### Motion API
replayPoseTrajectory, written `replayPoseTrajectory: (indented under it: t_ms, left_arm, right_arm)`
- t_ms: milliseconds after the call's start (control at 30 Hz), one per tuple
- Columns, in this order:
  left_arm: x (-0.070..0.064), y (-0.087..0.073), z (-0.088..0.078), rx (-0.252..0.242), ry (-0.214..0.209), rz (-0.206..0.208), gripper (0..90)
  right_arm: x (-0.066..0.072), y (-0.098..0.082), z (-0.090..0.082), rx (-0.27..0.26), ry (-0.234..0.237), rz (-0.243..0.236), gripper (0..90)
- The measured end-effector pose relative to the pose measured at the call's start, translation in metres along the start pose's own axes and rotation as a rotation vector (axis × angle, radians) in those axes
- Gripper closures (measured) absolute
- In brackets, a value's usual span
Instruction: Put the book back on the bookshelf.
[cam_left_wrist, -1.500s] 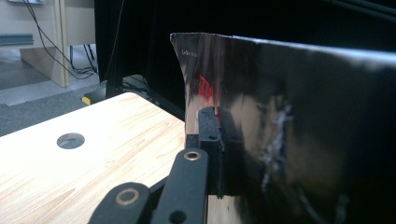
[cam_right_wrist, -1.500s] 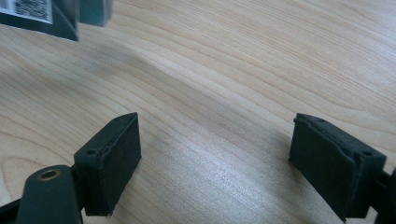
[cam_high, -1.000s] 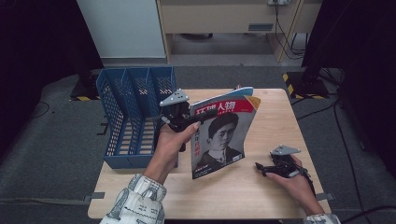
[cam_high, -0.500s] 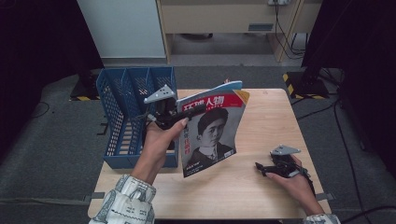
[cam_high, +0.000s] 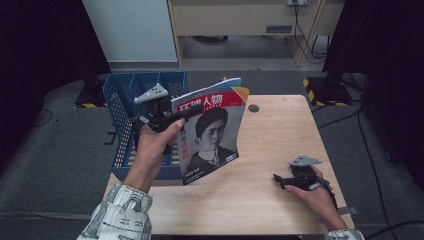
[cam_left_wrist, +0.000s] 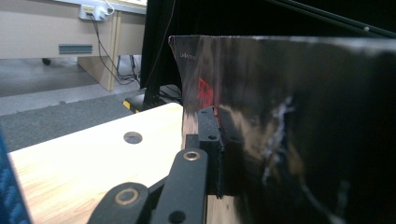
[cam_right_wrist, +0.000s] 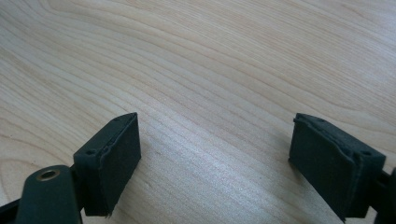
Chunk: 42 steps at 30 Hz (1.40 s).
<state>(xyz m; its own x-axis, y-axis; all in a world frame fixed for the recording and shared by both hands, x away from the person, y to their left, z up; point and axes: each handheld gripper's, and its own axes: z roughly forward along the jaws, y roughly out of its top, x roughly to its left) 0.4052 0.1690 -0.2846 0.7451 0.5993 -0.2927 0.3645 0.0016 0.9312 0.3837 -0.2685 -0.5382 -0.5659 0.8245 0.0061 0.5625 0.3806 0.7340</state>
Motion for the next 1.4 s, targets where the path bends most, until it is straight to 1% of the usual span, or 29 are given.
replayPoseTrajectory:
  t_ms: [167, 400, 533, 567, 700, 900, 1100, 1167, 1400]
  left_arm:
    - [0.006, 0.003, -0.008, -0.006, 0.010, -0.002, 86.5]
    - [0.017, 0.005, -0.022, -0.030, 0.022, -0.017, 86.6]
    - [0.024, 0.005, -0.029, -0.040, 0.039, -0.029, 86.5]
    - [0.026, 0.005, -0.031, -0.043, 0.044, -0.030, 86.5]
    - [0.028, 0.006, -0.038, -0.046, 0.060, -0.030, 86.5]
    - [0.032, 0.009, -0.050, -0.070, 0.075, -0.034, 86.5]
    - [0.039, 0.010, -0.060, -0.084, 0.093, -0.033, 86.5]
    - [0.042, 0.009, -0.063, -0.090, 0.103, -0.039, 86.5]
    - [0.048, 0.010, -0.072, -0.090, 0.132, -0.042, 86.5]
  right_arm:
    - [0.000, 0.000, 0.000, -0.003, -0.003, 0.000, 16.7]
    - [0.000, 0.001, 0.001, 0.000, -0.003, 0.000, 16.7]
    - [0.001, 0.001, 0.001, 0.002, -0.003, 0.014, 16.6]
    - [0.000, 0.001, 0.001, 0.001, -0.003, 0.010, 16.6]
    - [0.000, 0.001, 0.001, 0.001, -0.003, 0.010, 16.6]
    - [0.000, 0.001, 0.001, 0.001, -0.003, 0.010, 16.7]
    - [0.000, 0.001, 0.001, 0.001, -0.003, 0.010, 16.7]
    - [0.000, 0.001, 0.001, 0.001, -0.003, 0.010, 16.7]
    - [0.001, 0.001, 0.001, 0.002, -0.002, 0.014, 16.7]
